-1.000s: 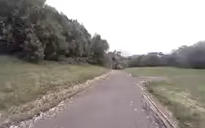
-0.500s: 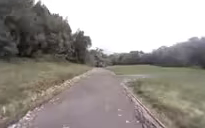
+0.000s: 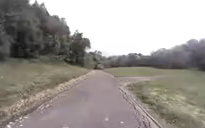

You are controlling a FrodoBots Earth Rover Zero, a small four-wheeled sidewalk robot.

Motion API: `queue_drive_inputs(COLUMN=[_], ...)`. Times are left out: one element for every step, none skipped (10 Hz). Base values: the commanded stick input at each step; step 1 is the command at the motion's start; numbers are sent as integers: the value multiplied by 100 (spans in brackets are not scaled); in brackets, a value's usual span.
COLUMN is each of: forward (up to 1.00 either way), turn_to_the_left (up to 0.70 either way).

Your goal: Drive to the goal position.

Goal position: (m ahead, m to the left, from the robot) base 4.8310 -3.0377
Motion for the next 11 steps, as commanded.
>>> queue_drive_inputs(forward=[85,85,85,85,85,85,85,85,85,85,85], turn_to_the_left=[24,7,0,0,0,0,0,0,0,0,0])
